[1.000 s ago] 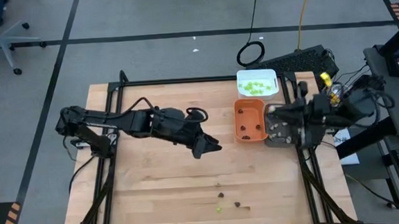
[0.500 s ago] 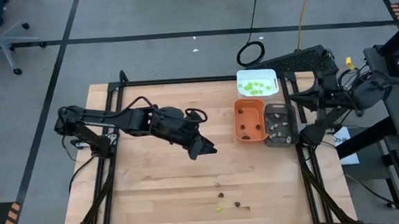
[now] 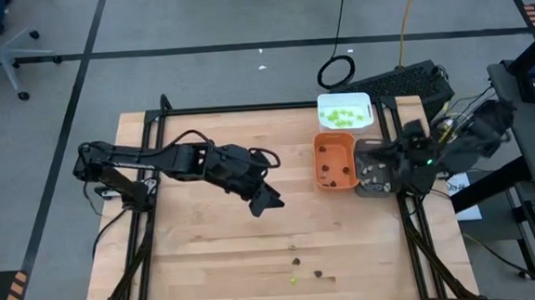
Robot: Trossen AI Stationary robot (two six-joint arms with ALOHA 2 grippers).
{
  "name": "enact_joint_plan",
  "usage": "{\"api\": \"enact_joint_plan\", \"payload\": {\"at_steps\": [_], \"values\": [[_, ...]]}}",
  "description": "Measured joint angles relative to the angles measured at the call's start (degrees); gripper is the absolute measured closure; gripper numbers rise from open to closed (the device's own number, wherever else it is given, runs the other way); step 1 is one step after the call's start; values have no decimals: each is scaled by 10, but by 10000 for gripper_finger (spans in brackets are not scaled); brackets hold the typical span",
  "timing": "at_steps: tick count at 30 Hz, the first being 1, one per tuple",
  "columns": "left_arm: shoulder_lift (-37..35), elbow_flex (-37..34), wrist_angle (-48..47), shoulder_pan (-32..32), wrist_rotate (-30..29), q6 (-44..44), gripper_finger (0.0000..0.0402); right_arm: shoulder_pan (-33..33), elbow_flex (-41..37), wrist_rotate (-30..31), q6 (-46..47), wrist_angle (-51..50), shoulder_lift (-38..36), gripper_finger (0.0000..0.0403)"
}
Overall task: Sort Halloween decoration
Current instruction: Put the white skull toy into the black bin
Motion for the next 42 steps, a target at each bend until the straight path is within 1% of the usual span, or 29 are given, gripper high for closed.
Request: {"api": "enact_joint_plan", "payload": {"at_steps": [2,4,5,6,7,9,13,17,18,20,22,25,28,30,33,36,38,42], "values": [[0,0,0,8,-3,20,198,-9,0,3,25,17,37,403],[0,0,0,18,-3,44,198,-32,0,9,61,16,77,403],[0,0,0,24,-3,50,198,-47,0,5,90,8,95,403],[0,0,0,30,-3,50,198,-64,0,-13,121,-6,111,403],[0,0,0,38,-3,49,198,-84,-1,-42,146,-23,126,403],[0,0,0,53,-4,47,198,-134,0,-118,157,-50,153,403],[0,0,0,77,-9,44,198,-247,-1,-293,113,-90,202,402],[0,0,-2,95,-21,44,198,-358,0,-452,-15,-77,242,387],[0,0,-2,99,-23,44,198,-386,0,-487,-48,-77,257,380],[0,0,-2,105,-25,44,198,-436,0,-533,-120,-85,289,365],[0,0,-2,107,-29,44,198,-473,0,-544,-225,-92,320,347],[0,0,-2,107,-38,31,198,-501,0,-516,-389,-73,359,323],[0,0,-2,105,-43,28,198,-518,0,-514,-515,-32,390,303],[0,0,-2,101,-51,28,198,-527,-2,-536,-578,-12,406,293],[0,0,-2,91,-64,14,198,-548,-32,-589,-626,27,419,282],[0,0,-2,79,-67,13,198,-573,-80,-648,-636,60,409,277],[0,0,-2,71,-75,10,198,-581,-109,-659,-651,72,394,277],[0,0,0,58,-98,-1,198,-583,-156,-662,-715,121,368,276]]}}
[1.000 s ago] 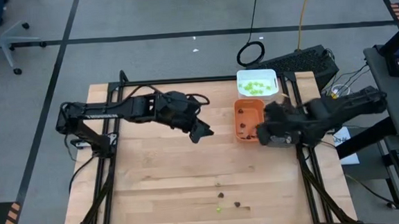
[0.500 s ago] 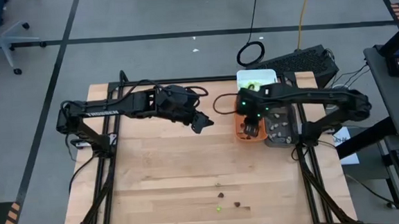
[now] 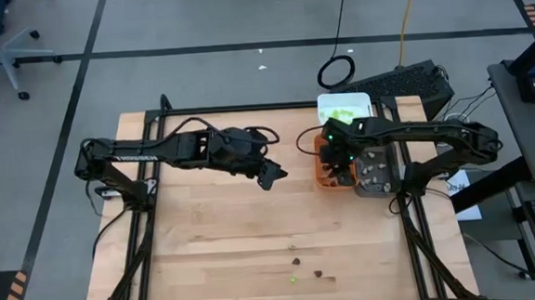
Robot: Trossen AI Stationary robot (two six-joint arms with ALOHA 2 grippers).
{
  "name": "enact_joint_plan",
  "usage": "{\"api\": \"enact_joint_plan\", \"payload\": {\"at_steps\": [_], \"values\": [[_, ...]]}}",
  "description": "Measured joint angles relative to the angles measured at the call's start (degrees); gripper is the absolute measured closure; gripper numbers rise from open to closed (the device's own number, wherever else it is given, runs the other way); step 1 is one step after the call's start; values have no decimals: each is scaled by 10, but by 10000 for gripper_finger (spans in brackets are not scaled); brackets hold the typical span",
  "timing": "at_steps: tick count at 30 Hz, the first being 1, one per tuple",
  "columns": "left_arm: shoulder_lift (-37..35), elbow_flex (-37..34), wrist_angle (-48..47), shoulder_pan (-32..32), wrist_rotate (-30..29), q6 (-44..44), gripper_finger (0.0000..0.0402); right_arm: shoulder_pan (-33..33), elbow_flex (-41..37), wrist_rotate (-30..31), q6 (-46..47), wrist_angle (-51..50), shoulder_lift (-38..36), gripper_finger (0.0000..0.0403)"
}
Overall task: Sort Halloween decoration
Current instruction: Put the white skull toy into the black bin
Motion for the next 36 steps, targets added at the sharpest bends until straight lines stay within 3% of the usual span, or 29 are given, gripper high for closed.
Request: {"api": "enact_joint_plan", "payload": {"at_steps": [9,29,36], "values": [[0,0,0,-6,-11,-1,198,-1,-55,0,-36,102,2,276],[0,0,0,-6,-11,-1,198,-1,-61,4,-51,139,94,240],[0,0,-2,-6,-11,-1,198,-2,-61,49,-50,137,113,244]]}}
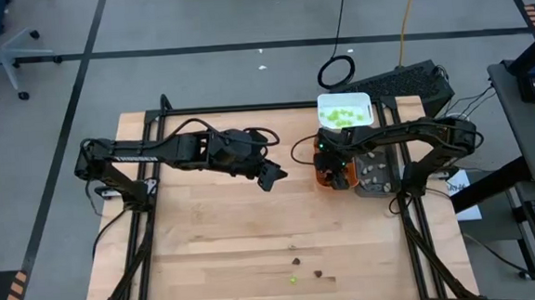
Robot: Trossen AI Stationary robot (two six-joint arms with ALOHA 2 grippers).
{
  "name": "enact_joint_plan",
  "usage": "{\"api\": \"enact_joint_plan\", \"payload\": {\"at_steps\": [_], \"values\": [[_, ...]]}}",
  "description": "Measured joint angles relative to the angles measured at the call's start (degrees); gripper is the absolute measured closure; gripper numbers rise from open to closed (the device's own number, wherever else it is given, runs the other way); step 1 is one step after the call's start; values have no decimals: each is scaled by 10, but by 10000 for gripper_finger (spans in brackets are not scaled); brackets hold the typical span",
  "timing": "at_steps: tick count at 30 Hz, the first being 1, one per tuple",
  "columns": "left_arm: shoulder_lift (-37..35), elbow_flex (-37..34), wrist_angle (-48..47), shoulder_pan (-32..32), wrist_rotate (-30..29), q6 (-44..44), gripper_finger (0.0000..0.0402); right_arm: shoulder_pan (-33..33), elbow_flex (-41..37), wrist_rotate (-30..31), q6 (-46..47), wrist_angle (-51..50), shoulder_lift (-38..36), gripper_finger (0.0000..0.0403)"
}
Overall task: Sort Halloween decoration
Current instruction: Put the white skull toy into the black bin
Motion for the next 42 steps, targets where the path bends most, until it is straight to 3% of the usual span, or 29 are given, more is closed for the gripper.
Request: {"api": "enact_joint_plan", "payload": {"at_steps": [13,28,42], "values": [[0,0,-9,0,-2,0,198,0,2,-5,-2,15,22,257],[0,0,-11,0,-5,1,198,0,1,1,-2,28,23,396],[0,0,-13,0,-5,1,198,0,5,22,15,-16,1,402]]}}
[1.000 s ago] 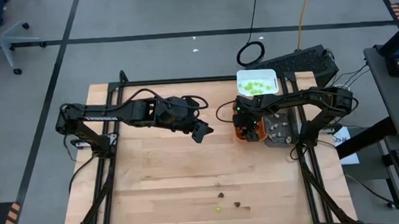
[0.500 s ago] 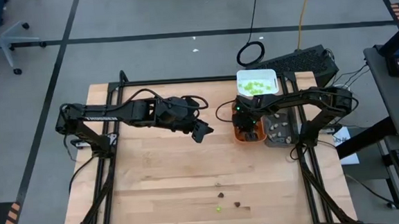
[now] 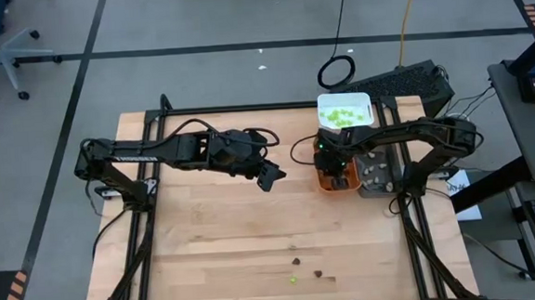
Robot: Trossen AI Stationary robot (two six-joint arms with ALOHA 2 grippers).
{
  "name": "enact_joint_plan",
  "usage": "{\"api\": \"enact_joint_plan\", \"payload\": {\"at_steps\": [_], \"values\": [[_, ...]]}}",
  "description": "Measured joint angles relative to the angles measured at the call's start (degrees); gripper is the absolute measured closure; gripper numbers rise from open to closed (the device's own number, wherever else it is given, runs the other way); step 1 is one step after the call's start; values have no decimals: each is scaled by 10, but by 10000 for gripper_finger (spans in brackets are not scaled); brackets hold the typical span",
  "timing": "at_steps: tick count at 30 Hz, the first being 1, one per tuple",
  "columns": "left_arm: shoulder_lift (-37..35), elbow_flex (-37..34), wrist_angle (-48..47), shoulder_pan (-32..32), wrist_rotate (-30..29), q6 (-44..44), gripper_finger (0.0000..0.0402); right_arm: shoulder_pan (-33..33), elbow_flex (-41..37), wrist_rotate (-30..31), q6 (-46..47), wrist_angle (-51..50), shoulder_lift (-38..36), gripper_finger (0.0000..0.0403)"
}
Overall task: Sort Halloween decoration
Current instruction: Put the white skull toy into the black bin
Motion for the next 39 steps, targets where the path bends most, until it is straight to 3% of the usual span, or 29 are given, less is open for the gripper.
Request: {"api": "enact_joint_plan", "payload": {"at_steps": [6,13,19,39], "values": [[0,0,-2,0,0,0,198,-1,5,22,17,-35,-40,379],[0,0,-2,0,-12,0,198,0,4,-7,62,20,-69,297],[0,0,-1,0,-13,0,198,0,1,-8,71,29,-39,246],[0,0,-1,0,-15,2,198,0,-19,-9,63,53,-15,238]]}}
